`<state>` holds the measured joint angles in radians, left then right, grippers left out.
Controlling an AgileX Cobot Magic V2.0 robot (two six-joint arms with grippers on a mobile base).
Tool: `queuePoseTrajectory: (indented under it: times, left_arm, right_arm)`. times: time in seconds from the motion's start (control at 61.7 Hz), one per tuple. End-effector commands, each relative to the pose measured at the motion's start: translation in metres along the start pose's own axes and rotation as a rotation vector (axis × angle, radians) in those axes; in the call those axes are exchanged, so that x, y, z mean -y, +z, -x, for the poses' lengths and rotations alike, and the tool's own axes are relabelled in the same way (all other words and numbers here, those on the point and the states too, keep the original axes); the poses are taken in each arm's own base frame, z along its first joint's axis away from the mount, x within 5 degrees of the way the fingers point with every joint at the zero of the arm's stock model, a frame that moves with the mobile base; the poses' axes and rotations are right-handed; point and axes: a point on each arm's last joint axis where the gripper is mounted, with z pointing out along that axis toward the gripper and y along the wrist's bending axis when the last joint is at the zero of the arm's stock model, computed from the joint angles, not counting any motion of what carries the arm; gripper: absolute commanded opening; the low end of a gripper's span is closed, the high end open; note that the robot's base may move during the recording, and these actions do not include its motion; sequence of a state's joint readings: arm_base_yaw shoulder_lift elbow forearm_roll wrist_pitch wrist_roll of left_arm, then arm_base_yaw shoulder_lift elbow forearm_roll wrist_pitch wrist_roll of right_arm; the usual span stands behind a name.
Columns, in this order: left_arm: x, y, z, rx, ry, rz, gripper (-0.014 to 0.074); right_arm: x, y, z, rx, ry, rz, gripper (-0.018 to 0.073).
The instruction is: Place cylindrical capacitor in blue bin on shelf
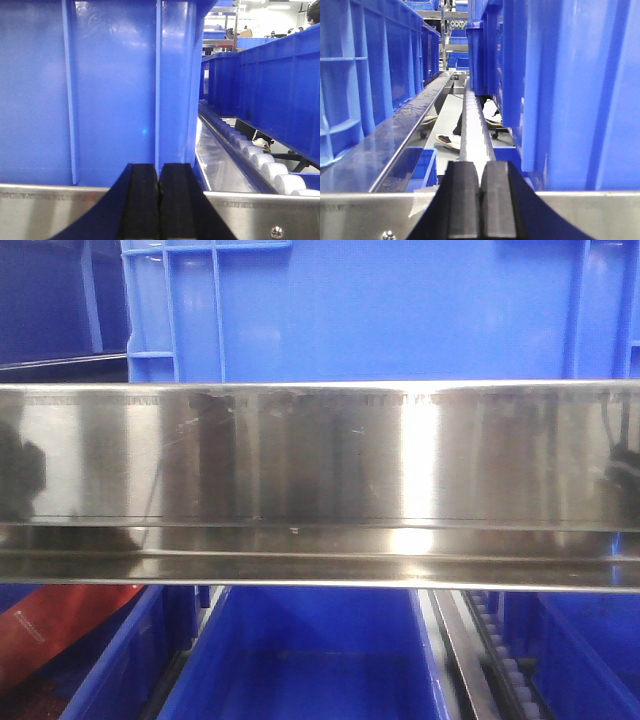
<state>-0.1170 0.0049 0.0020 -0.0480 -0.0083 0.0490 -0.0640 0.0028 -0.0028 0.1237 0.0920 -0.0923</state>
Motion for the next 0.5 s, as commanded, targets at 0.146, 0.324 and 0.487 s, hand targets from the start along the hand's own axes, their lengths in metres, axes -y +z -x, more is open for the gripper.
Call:
queuePoseTrajectory:
  times: [0.146,0.324,0.487]
  left_arm:
    - [-0.0002,-0.0005,0.0027,0.025,-0.010,0.003,-0.0111]
    - [-0.0002,-0.0005,0.0027,0.025,-0.010,0.003,-0.0111]
    - [-0.0002,-0.0005,0.0027,0.025,-0.010,0.003,-0.0111]
  right_arm:
    - [0.0001,-0.0001,0.0011,0.020,-0.004,0.000,-0.0133]
    - [0.0001,-0.0001,0.0011,0.020,-0.004,0.000,-0.0133]
    - [0.0001,-0.0001,0.0011,0.020,-0.004,0.000,-0.0133]
